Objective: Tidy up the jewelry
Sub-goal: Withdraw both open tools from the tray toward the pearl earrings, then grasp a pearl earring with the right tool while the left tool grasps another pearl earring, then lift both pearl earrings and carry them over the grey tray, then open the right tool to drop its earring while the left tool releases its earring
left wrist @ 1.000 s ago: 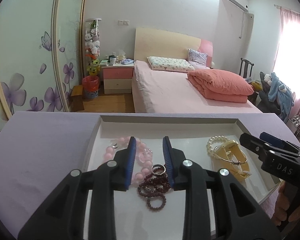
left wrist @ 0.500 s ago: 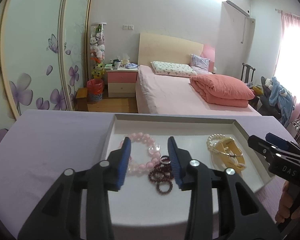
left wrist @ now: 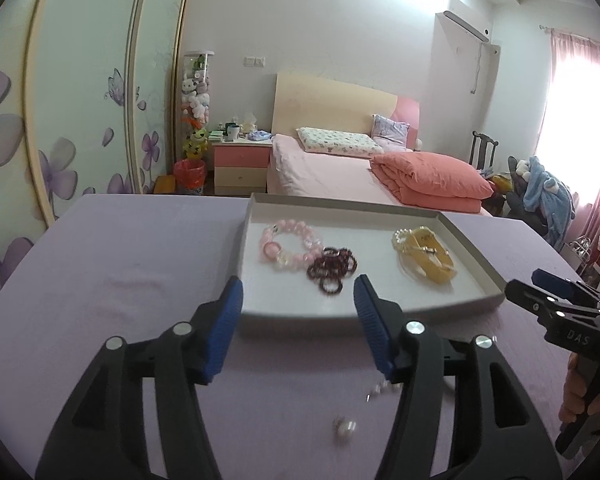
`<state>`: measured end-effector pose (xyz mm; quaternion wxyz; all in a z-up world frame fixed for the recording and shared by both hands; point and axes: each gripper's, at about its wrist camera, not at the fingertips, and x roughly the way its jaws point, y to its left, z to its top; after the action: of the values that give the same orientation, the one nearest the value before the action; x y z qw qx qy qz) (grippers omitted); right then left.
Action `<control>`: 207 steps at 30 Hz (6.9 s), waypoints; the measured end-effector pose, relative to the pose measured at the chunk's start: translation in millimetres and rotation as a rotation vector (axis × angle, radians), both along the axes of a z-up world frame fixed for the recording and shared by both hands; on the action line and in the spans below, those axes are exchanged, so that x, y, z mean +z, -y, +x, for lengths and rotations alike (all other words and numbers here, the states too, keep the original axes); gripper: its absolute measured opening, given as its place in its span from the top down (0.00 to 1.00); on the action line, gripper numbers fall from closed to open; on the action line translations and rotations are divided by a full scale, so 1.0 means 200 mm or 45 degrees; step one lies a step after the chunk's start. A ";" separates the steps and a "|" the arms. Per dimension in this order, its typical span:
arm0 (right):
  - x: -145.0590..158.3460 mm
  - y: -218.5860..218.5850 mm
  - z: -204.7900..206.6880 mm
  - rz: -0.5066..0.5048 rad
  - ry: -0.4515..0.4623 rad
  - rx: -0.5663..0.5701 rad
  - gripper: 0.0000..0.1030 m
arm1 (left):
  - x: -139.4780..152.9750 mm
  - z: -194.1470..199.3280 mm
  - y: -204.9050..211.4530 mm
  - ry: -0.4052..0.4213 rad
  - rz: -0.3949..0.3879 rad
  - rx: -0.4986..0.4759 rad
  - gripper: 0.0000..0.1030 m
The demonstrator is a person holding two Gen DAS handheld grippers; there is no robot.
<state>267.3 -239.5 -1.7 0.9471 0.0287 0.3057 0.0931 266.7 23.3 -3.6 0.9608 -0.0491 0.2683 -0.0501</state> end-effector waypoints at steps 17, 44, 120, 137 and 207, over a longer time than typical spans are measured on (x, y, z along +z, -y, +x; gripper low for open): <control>-0.17 0.07 -0.13 -0.032 -0.156 -0.055 0.23 | -0.11 -0.15 -0.06 -0.059 0.011 0.037 0.37; -0.26 -0.01 0.04 -0.103 -0.331 -0.030 0.85 | -0.12 -0.11 -0.06 -0.085 -0.017 0.034 0.35; -0.18 0.16 -0.35 0.005 -0.240 -0.090 0.85 | -0.19 -0.34 0.14 -0.308 0.031 -0.136 0.87; 0.01 0.14 -0.33 0.039 -0.024 -0.086 0.85 | -0.06 -0.36 0.16 -0.143 -0.018 -0.112 0.87; 0.01 -0.09 0.59 0.146 0.027 -0.076 0.64 | -0.07 0.63 0.25 0.064 -0.007 -0.024 0.77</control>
<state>385.0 -221.0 -0.2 0.9495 0.0910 0.2889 0.0825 392.6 -26.3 -18.5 0.9665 -0.0481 0.2444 -0.0612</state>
